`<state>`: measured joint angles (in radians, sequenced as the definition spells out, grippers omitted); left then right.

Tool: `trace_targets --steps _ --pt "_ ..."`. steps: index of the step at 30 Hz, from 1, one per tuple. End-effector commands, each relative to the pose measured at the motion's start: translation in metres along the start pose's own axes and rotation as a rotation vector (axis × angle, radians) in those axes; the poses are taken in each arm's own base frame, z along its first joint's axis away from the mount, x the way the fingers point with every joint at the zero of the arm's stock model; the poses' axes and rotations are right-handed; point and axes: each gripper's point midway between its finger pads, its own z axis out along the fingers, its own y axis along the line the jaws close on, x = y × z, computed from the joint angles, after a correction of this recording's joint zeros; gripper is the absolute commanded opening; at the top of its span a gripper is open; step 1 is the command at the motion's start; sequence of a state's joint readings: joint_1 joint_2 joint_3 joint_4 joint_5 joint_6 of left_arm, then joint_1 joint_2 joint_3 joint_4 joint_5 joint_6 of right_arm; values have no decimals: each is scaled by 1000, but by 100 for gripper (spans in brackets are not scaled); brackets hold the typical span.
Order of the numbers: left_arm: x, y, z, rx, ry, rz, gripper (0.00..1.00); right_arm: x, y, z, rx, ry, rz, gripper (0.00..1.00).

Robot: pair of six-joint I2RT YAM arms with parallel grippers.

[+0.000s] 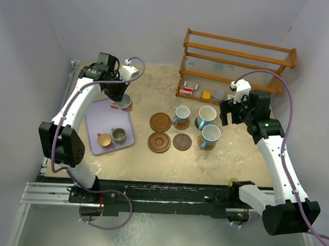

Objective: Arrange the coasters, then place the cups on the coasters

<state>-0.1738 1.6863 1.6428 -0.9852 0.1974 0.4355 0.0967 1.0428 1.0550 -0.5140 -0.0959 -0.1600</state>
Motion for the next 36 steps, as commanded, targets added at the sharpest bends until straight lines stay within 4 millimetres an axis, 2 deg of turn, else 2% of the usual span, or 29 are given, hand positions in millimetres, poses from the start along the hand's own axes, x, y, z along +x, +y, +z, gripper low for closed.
trace_targets --steps 1,5,12,22,28,31,36 --pt "-36 -32 -20 14 -119 -108 3 -12 -6 -4 30 -43 2 94" --pt "-57 -69 -17 48 -171 -98 3 -10 -14 -3 65 -38 -12 94" --pt "-78 -122 -3 82 -191 -93 3 -9 -20 -1 88 -41 -37 95" --pt "-88 -211 36 179 -149 -101 3 -5 -27 2 116 -28 -34 96" --pt "-93 -246 54 203 -144 -135 3 -3 -31 4 125 -18 -27 96" --pt "-90 -264 66 238 -110 -184 3 -2 -33 4 129 -14 -24 96" --pt "-83 -281 84 268 -38 -245 3 1 -36 5 142 -5 -19 96"
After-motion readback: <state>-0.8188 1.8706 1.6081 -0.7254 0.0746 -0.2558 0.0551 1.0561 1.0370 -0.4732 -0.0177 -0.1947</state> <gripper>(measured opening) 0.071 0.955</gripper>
